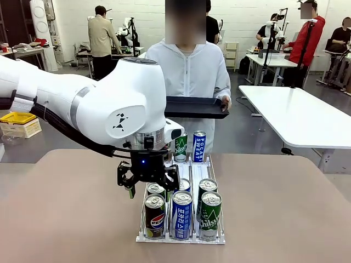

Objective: Retrieve and hand over the desired beverage to the person.
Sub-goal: Pick up a can of the same type that the person held from the Automatic Can Dispenser.

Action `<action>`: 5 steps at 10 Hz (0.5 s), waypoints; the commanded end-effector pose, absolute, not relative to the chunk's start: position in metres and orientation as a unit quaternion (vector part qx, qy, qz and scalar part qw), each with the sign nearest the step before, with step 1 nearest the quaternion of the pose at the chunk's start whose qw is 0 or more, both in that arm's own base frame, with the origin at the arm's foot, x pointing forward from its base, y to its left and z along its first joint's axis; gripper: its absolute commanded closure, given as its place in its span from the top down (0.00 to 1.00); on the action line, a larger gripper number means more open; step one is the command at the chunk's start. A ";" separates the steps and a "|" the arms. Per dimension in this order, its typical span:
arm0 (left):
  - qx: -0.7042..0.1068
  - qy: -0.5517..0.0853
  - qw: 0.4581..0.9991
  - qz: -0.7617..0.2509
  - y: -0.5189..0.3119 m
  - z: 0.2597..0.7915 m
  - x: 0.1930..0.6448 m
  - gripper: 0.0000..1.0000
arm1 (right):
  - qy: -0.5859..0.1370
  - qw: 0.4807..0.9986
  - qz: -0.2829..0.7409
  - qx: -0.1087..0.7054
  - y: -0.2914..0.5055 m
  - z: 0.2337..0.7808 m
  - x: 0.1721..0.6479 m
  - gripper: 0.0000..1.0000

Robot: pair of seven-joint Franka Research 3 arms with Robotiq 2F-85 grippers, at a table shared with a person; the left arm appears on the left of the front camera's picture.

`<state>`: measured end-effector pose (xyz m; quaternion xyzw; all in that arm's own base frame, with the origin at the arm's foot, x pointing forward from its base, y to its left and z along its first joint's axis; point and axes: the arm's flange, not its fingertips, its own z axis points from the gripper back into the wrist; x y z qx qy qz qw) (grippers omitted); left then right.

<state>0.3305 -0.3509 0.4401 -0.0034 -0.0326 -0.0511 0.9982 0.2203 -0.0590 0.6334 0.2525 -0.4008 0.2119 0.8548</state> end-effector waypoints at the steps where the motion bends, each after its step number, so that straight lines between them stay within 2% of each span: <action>1: 0.020 -0.059 0.998 -0.027 -0.356 0.433 0.326 1.00 | -0.401 0.850 0.220 0.263 -0.059 0.633 0.222 1.00; 5: 0.016 -0.067 0.997 -0.019 -0.357 0.428 0.323 1.00 | -0.401 0.850 0.220 0.263 -0.059 0.633 0.222 1.00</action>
